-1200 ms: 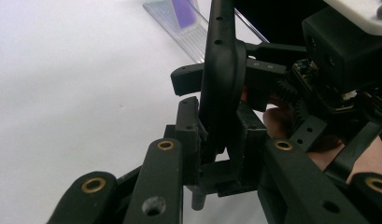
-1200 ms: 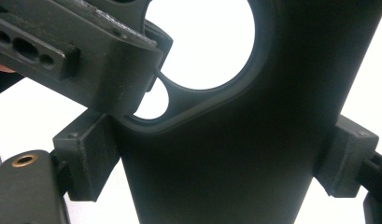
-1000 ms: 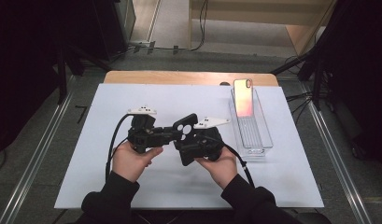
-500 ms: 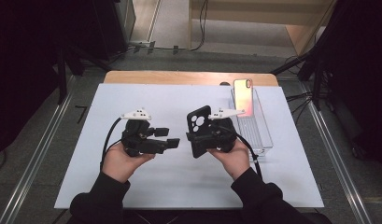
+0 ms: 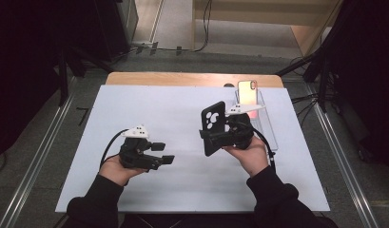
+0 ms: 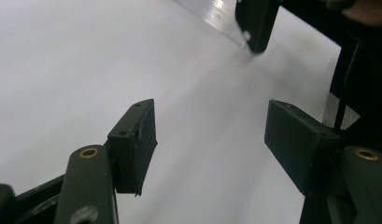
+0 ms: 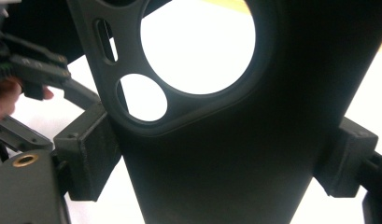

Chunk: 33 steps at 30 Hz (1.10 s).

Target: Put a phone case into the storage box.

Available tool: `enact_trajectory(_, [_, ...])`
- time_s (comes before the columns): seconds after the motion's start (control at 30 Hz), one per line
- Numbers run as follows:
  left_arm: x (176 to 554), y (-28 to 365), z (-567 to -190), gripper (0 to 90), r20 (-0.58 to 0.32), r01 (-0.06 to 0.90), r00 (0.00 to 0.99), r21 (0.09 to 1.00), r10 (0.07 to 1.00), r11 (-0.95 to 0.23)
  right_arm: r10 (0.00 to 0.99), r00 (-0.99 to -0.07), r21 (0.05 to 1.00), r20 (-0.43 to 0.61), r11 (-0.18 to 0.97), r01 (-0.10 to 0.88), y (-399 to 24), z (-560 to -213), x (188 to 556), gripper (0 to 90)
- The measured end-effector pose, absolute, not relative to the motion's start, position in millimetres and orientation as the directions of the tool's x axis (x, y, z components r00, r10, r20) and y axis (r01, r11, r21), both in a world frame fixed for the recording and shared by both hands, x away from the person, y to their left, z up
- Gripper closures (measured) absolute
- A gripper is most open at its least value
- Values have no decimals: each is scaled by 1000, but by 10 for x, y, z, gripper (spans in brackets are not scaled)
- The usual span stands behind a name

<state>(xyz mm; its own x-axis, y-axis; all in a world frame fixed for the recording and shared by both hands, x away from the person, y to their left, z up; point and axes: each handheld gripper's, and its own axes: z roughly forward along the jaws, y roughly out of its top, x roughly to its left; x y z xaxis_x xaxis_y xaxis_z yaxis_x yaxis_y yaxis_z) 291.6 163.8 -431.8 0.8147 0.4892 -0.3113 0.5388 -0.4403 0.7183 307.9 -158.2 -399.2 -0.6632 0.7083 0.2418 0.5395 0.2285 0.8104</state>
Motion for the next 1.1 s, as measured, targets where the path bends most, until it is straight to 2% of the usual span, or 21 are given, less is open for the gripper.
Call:
enact_trajectory(0.4, [2826, 1819, -4522, 341, -289, 554, 804, 681, 520, -478, 755, -617, 824, 222, 192, 532, -1891, -3795, 3157, 128])
enact_trajectory(0.83, [2752, 1963, -4563, 341, -305, 597, 763, 670, 570, -441, 834, -489, 828, 256, 72, 557, -2367, -3660, 3358, 129])
enact_trajectory(1.1, [2717, 2063, -4562, 340, -308, 613, 739, 676, 600, -409, 893, -388, 826, 228, 33, 562, -2530, -3665, 3477, 128])
